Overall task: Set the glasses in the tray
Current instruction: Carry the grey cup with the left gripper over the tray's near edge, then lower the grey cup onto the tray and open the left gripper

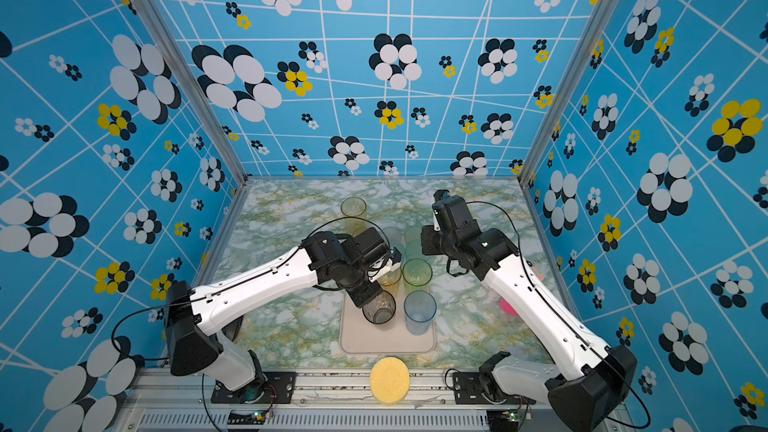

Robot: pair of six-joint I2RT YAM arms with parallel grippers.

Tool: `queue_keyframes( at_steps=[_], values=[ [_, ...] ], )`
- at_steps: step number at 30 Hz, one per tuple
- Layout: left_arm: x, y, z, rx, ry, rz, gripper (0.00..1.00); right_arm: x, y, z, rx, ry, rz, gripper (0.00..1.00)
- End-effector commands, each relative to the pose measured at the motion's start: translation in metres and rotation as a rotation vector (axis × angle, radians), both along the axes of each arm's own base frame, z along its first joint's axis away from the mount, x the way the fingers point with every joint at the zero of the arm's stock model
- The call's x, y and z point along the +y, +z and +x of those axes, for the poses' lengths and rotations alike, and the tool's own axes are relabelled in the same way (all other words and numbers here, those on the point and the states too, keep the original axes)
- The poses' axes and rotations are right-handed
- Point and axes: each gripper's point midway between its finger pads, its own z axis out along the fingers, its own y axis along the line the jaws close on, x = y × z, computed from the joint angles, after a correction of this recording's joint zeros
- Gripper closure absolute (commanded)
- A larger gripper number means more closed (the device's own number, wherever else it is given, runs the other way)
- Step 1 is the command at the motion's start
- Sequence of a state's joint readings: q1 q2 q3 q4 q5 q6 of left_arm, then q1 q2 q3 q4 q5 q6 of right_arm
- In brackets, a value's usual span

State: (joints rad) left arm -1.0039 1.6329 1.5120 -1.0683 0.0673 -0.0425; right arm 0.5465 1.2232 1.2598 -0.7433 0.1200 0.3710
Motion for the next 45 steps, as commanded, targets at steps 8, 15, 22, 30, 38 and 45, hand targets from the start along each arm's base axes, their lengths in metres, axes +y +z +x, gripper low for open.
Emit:
queue_keyframes(
  at_steps=[8,15,22,30,38,45],
  values=[
    [-0.015,-0.011,0.013,-0.007,-0.026,0.009,0.95,0.004,0.0,0.005,-0.002,0.009,0.008,0.6],
    [-0.018,-0.017,0.017,0.008,-0.03,0.013,0.95,0.003,-0.002,0.006,0.004,0.009,-0.002,0.6],
    [-0.017,-0.024,0.016,0.034,-0.04,0.034,0.95,0.004,-0.004,0.007,0.009,0.007,-0.006,0.6],
    [-0.013,-0.024,0.017,0.044,-0.045,0.067,0.95,0.007,-0.009,0.01,0.019,0.011,-0.008,0.6],
    [-0.018,-0.023,0.019,0.048,-0.05,0.063,0.9,0.009,-0.012,0.012,0.028,0.016,-0.009,0.59],
    [-0.018,-0.018,0.021,0.036,-0.049,0.055,0.81,0.011,-0.014,0.014,0.033,0.019,-0.013,0.59]
  ],
)
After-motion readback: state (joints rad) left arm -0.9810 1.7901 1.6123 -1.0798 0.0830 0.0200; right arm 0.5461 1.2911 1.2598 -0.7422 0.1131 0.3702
